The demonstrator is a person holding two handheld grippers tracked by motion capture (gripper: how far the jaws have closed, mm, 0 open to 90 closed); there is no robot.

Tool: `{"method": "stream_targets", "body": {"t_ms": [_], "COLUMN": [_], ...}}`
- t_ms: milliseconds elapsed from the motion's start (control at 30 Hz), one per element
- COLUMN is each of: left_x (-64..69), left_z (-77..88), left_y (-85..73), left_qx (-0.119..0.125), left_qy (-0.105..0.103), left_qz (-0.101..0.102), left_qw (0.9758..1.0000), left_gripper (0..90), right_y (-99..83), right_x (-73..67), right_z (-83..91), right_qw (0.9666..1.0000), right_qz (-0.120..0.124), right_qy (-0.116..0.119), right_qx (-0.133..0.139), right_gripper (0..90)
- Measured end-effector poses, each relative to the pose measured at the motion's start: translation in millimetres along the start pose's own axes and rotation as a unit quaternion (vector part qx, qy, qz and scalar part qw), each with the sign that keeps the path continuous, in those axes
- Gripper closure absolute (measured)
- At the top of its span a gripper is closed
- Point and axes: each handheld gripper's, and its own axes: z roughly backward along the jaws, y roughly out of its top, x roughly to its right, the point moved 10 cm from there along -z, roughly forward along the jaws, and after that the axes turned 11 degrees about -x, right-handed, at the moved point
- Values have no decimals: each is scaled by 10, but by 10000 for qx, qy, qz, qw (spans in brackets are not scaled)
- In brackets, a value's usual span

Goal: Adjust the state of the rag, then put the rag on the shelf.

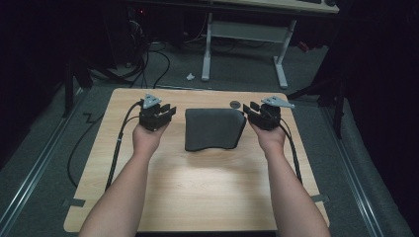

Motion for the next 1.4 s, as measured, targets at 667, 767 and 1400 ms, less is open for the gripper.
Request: {"method": "stream_targets", "body": {"t_ms": [667, 767, 1400], "left_x": [5, 35, 313], "left_z": [298, 353, 742], "left_y": [-306, -392, -1162], "left_qx": [40, 27, -171], "left_qy": [107, 103, 15], "left_qz": [-120, -141, -276], "left_qw": [9999, 9998, 9995], "left_gripper": [602, 589, 504], "right_y": [-138, -212, -819], "right_x": [-54, -73, -357], "right_z": [318, 380, 896], "right_qw": [9993, 9990, 9963], "right_qz": [289, 339, 747], "right_qy": [-222, -268, -422], "right_qx": [121, 63, 50], "right_gripper": [526, 491, 364]}}
